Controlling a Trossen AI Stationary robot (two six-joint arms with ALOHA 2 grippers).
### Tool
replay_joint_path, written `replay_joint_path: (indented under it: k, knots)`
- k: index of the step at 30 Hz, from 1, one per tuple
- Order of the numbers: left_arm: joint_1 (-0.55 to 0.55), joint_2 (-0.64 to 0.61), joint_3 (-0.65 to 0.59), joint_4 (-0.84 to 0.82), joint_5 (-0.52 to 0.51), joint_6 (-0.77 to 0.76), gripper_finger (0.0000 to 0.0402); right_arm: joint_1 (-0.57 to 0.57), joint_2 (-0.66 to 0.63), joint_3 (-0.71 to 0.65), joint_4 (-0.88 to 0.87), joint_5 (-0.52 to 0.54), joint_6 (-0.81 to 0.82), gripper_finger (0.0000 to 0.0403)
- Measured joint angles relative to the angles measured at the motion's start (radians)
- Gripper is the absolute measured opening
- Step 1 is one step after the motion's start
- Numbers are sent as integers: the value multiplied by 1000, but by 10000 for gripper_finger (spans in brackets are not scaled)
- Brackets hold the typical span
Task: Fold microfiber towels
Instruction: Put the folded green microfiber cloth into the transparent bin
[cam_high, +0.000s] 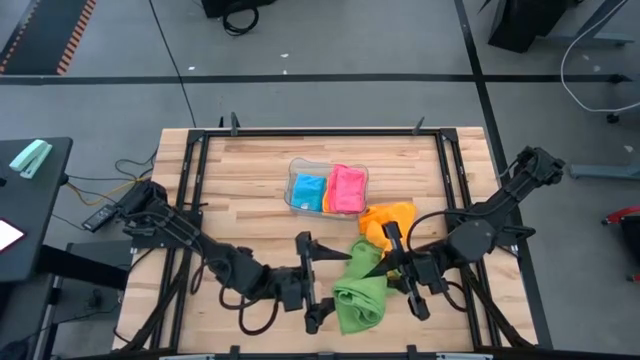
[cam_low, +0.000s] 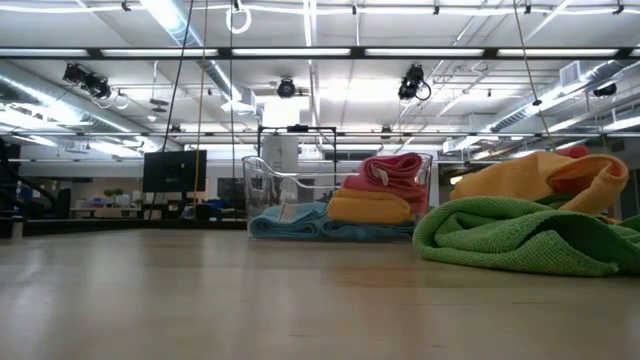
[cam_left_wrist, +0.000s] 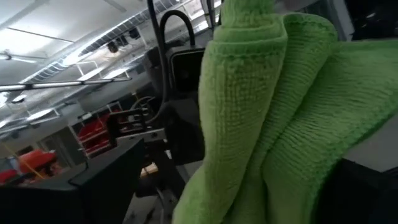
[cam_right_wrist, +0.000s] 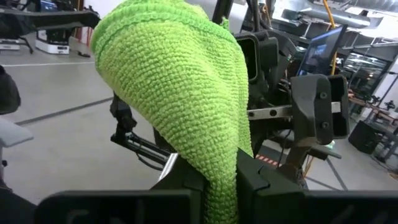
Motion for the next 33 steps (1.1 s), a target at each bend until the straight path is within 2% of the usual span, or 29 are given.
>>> replay_joint_path:
  k: [3, 7, 17, 24, 29, 33]
  knots:
    - [6, 0, 0, -5, 14, -14, 371, -2, 5, 0, 2, 0, -5, 44]
    - [5, 0, 0, -5, 19, -8, 326, -7, 11, 0, 1, 0, -6, 44]
    - [-4, 0, 0, -4, 24, -7, 184, -12, 12, 0, 1, 0, 5, 45]
    - [-4, 0, 0, -4, 24, -7, 82, -13, 12, 0, -6, 0, 28, 61]
    - [-4, 0, 0, -9, 20, -22, 30, -20, 11, 1, -43, 13, 86, 91]
    - [16, -2, 0, -66, 22, -112, 24, -20, 10, 1, -104, 39, 125, 143]
